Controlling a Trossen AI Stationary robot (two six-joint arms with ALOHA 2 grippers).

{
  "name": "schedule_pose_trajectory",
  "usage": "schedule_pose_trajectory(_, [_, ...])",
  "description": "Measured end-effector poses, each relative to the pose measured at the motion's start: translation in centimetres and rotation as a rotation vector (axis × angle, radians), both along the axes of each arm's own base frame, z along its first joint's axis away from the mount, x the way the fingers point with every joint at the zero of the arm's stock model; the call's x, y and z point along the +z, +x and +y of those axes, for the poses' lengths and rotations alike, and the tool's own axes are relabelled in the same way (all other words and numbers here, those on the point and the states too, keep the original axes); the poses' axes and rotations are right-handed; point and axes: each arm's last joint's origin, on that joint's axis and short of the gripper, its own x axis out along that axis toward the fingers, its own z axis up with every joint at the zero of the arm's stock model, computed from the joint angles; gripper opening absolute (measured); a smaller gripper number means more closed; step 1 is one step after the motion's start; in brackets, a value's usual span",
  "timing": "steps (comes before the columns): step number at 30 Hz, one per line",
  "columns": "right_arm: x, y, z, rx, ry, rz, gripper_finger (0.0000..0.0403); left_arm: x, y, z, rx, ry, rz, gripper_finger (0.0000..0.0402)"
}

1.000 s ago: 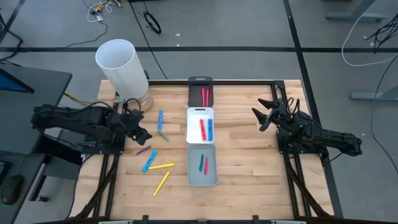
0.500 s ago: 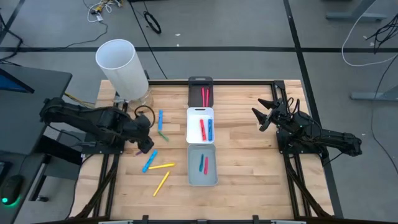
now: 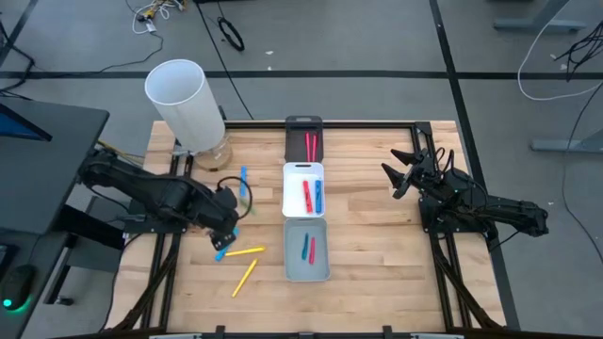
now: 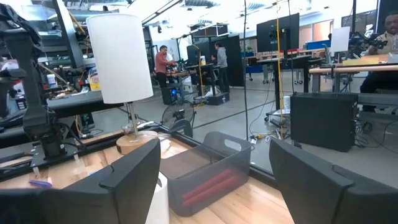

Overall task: Pick & Place Markers
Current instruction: Put the yellow pen into the black bin

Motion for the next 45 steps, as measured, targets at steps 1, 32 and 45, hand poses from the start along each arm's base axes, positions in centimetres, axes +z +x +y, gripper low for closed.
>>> schedule_pose_trajectory(1, [0.0,0.0,0.0,0.000,0.000,0.000,0.0302,0.0,0.2,-0.2,-0.024,0.008,0.010,0.0288])
schedule_pose_trajectory(32, [0.0,0.0,0.0,0.000,0.000,0.000,0.0302,-2.2,1.6,-4.5,-0.470,0.078,0.147,0.0288])
schedule_pose_trajectory(45, [0.0,0.0,0.0,0.000,0.000,-0.003,0.0302,-5.1,3.9,-5.7,-0.494,0.144,0.218,0.0273])
